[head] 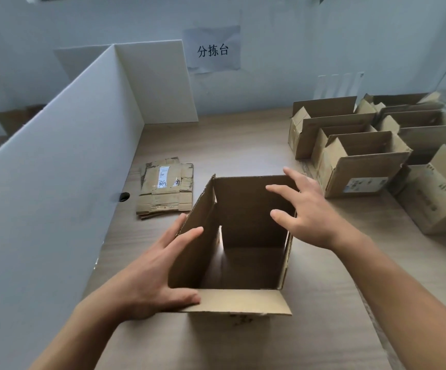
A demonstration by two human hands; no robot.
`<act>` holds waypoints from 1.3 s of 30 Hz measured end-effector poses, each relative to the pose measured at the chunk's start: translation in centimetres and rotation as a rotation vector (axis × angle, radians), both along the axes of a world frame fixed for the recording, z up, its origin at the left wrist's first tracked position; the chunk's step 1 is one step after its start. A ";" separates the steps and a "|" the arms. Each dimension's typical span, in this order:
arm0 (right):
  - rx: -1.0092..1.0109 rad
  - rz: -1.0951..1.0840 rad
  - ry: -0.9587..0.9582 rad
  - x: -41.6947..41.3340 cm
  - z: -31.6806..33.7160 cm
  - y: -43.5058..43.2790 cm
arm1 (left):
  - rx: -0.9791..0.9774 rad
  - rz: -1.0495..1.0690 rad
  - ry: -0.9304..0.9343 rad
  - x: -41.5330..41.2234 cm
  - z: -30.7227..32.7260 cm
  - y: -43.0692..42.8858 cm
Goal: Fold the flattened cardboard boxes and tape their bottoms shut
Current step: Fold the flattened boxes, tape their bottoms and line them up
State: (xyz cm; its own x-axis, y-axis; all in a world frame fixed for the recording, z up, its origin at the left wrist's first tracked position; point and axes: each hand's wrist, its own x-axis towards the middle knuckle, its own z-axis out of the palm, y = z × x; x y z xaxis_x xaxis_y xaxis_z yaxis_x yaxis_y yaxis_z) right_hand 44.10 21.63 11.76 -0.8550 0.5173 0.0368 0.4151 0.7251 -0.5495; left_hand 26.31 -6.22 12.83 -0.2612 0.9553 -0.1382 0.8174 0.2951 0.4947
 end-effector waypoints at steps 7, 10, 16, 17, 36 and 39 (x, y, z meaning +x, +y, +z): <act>0.053 -0.165 0.001 0.2 1.3 1.0 | -0.001 0.093 0.081 -0.4 -0.1 -1.2; 0.166 -0.110 -0.230 0.5 2.1 0.4 | 0.004 0.270 0.425 -0.4 -1.0 0.6; 0.184 0.055 -0.537 0.3 1.7 -0.1 | 0.002 0.432 0.719 0.8 -1.7 5.0; 0.211 0.068 -0.582 0.2 1.5 0.0 | -0.022 0.437 0.748 1.2 -1.8 5.6; 0.497 0.251 -0.728 -0.8 1.5 -0.2 | 0.248 0.186 0.191 1.4 -1.7 3.9; 0.165 0.193 -0.288 -1.2 0.8 0.8 | 0.268 0.172 0.012 2.1 -3.0 4.0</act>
State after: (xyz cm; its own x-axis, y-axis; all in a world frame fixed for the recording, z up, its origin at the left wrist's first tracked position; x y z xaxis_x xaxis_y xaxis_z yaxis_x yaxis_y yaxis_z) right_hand 42.94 22.47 12.54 -0.9236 0.3528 -0.1498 0.3825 0.8739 -0.3001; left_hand 28.45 -2.24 9.88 -0.4226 0.8988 0.1169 0.7732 0.2902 0.5639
